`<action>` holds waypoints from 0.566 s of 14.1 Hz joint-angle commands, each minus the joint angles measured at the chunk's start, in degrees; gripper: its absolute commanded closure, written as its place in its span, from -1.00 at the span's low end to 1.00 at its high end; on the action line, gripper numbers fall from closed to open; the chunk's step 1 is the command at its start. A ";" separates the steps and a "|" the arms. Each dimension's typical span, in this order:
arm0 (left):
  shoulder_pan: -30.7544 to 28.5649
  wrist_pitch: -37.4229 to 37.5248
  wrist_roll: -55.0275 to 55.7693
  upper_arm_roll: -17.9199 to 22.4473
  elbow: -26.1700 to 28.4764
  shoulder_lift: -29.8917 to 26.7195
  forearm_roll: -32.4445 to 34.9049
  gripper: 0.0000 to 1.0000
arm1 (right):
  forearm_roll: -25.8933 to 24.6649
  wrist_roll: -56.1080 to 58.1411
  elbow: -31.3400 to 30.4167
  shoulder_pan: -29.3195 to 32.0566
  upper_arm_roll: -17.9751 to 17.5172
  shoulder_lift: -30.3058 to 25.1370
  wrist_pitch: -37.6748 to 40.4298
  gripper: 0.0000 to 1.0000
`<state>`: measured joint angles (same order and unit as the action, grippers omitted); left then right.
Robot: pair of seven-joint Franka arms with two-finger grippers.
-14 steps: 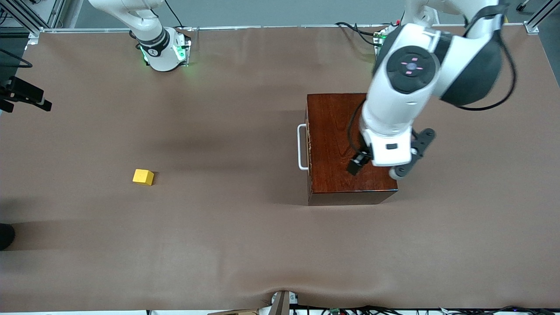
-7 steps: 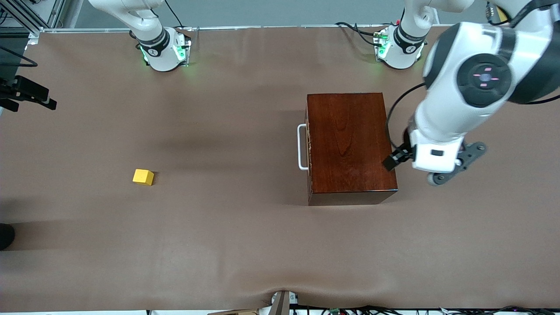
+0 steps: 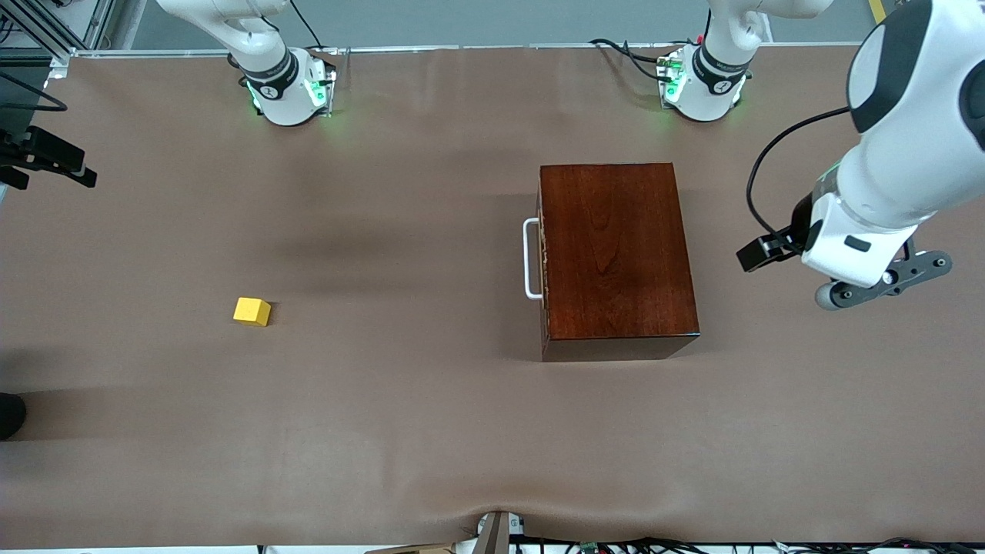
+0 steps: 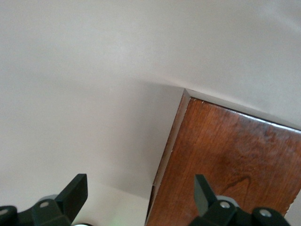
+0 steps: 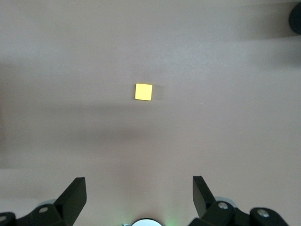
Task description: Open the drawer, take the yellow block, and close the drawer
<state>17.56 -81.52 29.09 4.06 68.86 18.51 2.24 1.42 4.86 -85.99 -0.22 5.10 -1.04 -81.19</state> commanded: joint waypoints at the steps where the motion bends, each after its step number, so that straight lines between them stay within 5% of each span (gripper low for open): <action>1: -2.52 1.00 -6.48 -0.28 1.98 -2.25 -1.01 -1.00 | -5.09 0.24 -2.08 1.45 -4.82 -2.03 -1.43 -1.00; 8: -9.98 0.14 -20.46 -1.76 11.54 -11.46 -1.09 -1.00 | -4.59 0.07 0.73 1.72 -5.37 -1.16 -0.99 -1.00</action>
<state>9.81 -79.62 12.10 3.92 73.40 13.23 2.24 -2.37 4.84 -85.90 0.30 0.81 -1.27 -82.42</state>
